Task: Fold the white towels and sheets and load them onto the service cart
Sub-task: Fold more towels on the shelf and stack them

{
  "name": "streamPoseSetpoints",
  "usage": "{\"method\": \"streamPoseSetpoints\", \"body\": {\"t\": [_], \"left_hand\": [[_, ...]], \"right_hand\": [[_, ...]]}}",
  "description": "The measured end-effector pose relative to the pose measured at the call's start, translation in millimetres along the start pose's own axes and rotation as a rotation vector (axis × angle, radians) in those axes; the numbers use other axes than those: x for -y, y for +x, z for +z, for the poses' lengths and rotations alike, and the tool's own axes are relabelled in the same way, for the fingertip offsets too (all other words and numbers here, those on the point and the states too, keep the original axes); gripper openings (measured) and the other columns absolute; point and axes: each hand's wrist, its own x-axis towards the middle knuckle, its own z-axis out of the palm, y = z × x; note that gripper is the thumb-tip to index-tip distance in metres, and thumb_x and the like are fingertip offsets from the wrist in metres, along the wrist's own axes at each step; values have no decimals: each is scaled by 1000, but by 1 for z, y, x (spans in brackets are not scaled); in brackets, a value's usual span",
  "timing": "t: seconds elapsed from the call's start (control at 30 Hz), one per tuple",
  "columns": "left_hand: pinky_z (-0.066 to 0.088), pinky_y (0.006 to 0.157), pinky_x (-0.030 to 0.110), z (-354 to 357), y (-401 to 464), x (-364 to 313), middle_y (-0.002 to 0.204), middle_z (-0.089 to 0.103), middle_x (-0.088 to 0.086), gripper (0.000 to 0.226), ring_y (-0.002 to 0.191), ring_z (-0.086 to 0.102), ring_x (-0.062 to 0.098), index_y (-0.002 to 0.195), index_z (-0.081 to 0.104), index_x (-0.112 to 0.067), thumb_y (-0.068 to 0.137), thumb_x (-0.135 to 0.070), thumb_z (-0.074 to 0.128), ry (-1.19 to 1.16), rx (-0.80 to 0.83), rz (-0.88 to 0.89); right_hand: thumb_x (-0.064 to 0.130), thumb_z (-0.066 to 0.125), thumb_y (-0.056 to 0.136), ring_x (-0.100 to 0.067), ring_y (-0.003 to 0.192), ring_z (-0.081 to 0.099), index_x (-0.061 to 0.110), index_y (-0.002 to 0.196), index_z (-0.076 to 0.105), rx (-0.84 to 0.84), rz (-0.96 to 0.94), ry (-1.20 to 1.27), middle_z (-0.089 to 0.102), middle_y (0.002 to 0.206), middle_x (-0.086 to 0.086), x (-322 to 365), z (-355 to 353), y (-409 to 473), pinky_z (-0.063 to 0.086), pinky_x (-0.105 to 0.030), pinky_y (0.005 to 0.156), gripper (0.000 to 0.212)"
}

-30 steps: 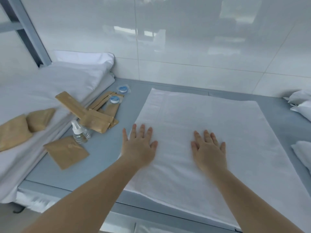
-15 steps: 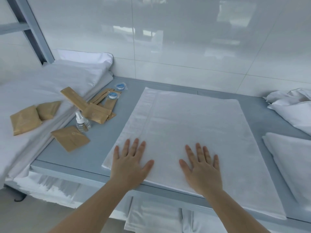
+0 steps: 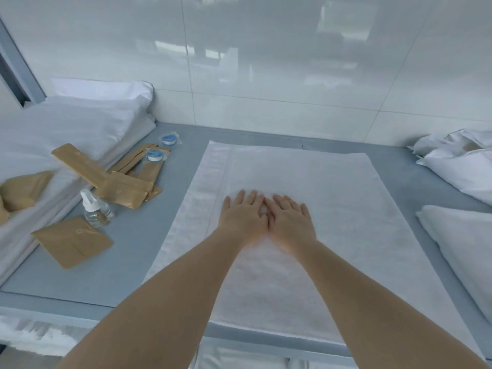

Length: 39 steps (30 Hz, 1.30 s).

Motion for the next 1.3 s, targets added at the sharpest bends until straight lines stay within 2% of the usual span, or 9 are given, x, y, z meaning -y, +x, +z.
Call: {"method": "streamPoseSetpoints", "body": {"t": [0.13,0.33,0.47,0.53,0.77,0.97,1.03,1.13,1.3], "left_hand": [[-5,118,48,9,-4,22,160,-5,-16,66,148,-8,13,152,3,-40,93,-64,19,47,2,-53],[-9,115,56,-3,-11,60,161,-8,-9,71,148,-11,21,152,-3,-37,90,-69,12,117,-10,-220],[-8,115,58,6,-8,27,160,-15,-10,68,147,-17,25,149,-10,-44,90,-69,13,89,-3,-43],[-8,114,59,12,-7,24,160,-15,-11,69,147,-16,26,149,-9,-46,88,-72,10,108,22,-38],[-8,114,59,12,-15,44,160,-16,-8,75,147,-16,21,148,-12,-46,81,-78,0,130,15,-157],[-6,115,58,5,-32,64,160,-17,-9,74,147,-15,25,149,-10,-42,84,-75,2,122,24,-276],[-6,115,59,4,-37,59,160,-16,-5,72,147,-15,28,151,-10,-38,88,-70,3,123,38,-298],[-9,116,57,12,-62,41,161,-14,-3,69,147,-16,27,151,-10,-37,91,-66,4,126,32,-160],[-10,118,47,14,-126,54,160,-15,-9,78,146,-19,17,147,-19,-41,75,-73,-21,148,22,-48]], "right_hand": [[50,15,100,-10,147,1,43,150,13,-18,69,-57,6,160,15,-28,2,-12,-2,-43,119,51],[50,15,100,-15,148,-1,35,152,10,-15,288,-115,2,161,9,-63,-9,-25,-2,-53,117,55],[50,16,101,-13,148,-6,41,151,9,21,18,-75,-1,161,12,-30,-7,-9,-3,-48,119,52],[53,12,99,-11,147,-8,44,150,3,60,1,-93,-7,160,15,-33,-4,-8,-6,-46,119,53],[66,9,92,-11,147,-7,45,149,-1,19,353,-127,-9,160,14,-141,-17,-46,-4,-43,119,62],[64,12,94,-19,148,-4,35,153,0,41,473,-110,-6,162,3,-175,-28,-66,-2,-41,120,67],[63,14,95,-22,148,-3,33,153,2,42,457,-89,-5,162,0,-162,-29,-71,-1,-43,120,66],[67,5,91,-18,148,-11,42,150,-8,65,277,-109,-17,156,11,-128,-15,-99,-8,-45,116,65],[70,-14,79,-11,143,-23,49,139,-27,51,208,-146,-29,150,17,-123,-10,-167,-12,-44,117,65]]}}
